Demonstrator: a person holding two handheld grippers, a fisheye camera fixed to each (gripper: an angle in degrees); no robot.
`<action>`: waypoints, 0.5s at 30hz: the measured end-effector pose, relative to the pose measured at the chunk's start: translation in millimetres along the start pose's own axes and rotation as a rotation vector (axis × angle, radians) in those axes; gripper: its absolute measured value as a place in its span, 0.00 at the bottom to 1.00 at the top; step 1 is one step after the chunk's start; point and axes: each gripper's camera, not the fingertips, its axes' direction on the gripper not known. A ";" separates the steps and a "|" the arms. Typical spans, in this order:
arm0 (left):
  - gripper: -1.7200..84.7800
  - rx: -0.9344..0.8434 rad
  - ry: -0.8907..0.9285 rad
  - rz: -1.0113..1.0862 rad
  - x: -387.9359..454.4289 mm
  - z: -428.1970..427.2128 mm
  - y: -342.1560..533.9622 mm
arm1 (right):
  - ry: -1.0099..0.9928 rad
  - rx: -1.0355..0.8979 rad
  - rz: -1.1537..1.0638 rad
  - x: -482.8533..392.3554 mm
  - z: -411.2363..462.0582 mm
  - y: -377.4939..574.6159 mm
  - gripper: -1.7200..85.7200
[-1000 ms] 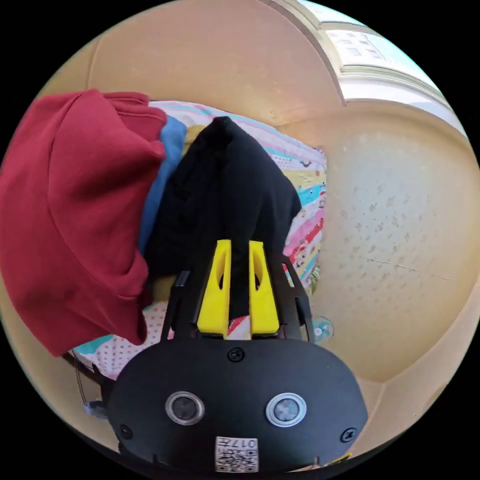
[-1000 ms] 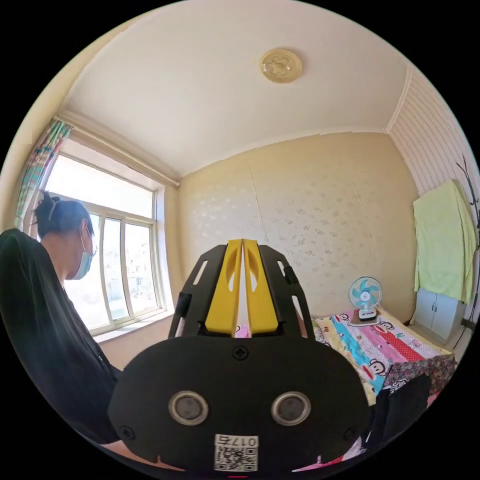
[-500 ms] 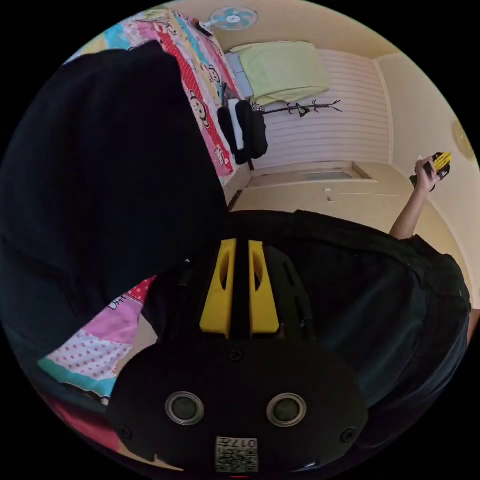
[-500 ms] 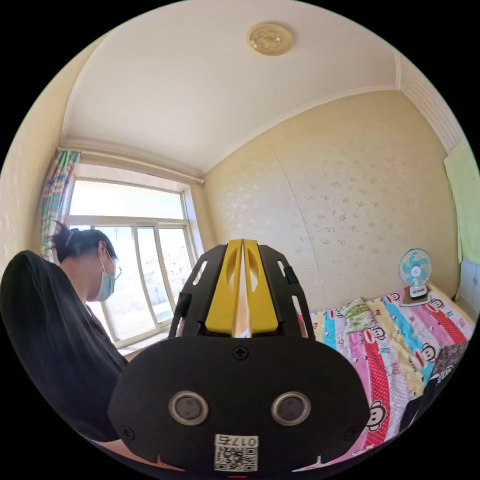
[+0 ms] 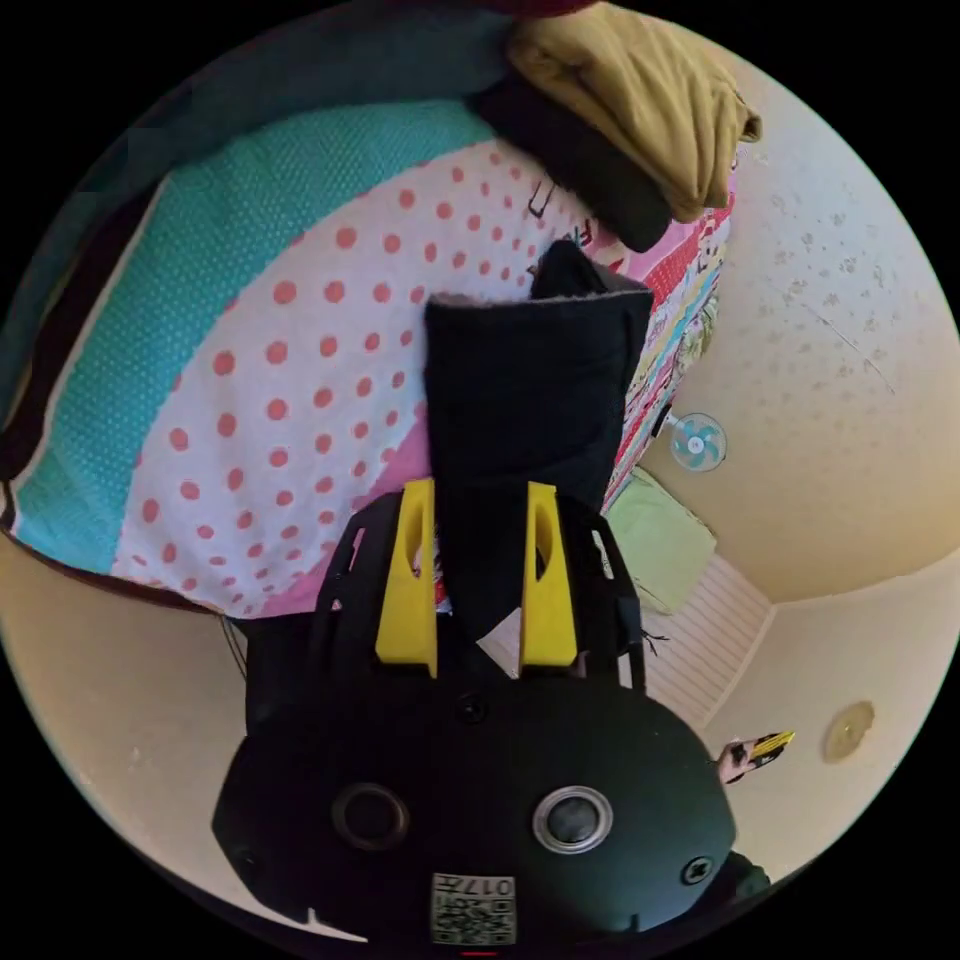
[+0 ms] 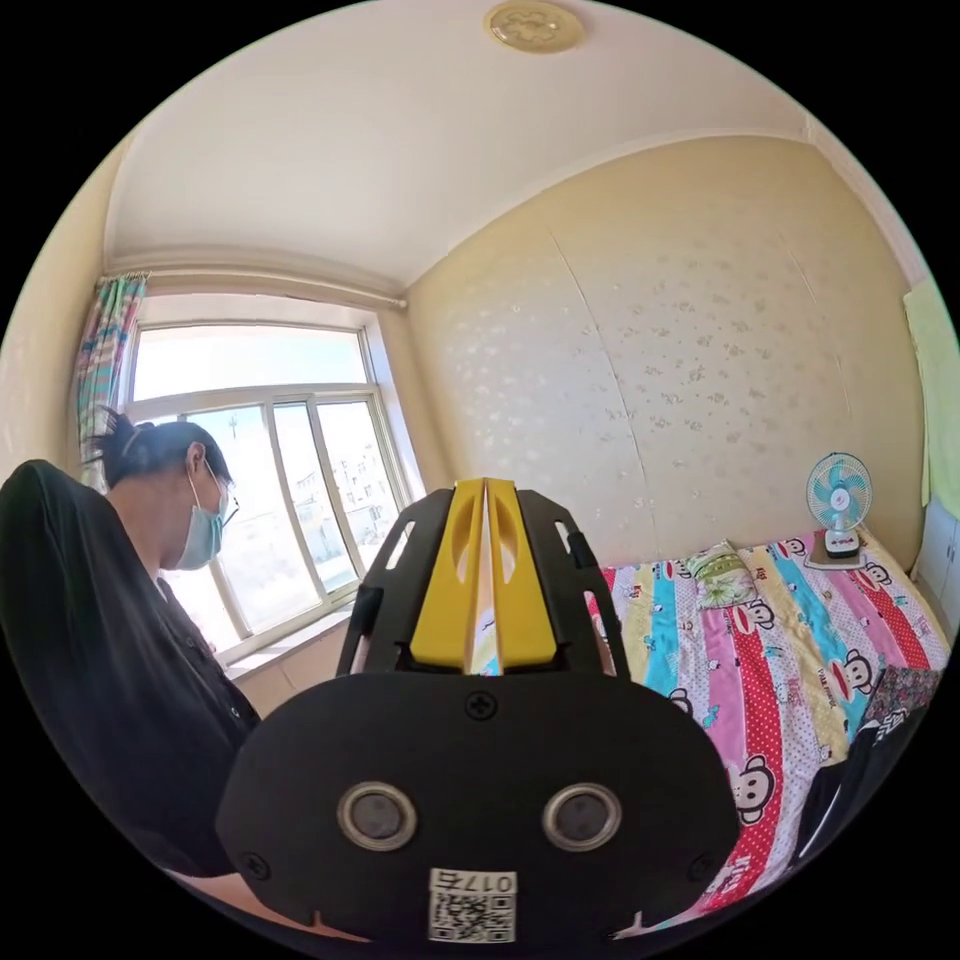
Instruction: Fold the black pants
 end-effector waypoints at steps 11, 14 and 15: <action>0.08 -0.044 0.235 0.491 73.9 8.7 91.7 | 0.099 -0.535 -0.260 -36.2 102.3 63.8 0.14; 0.08 -0.082 0.114 0.719 133.9 16.1 134.0 | 0.026 -0.796 -0.239 -37.3 166.7 125.5 0.19; 0.08 -0.090 0.056 0.796 156.3 22.0 151.8 | 0.020 -0.845 -0.239 -38.5 180.0 139.5 0.20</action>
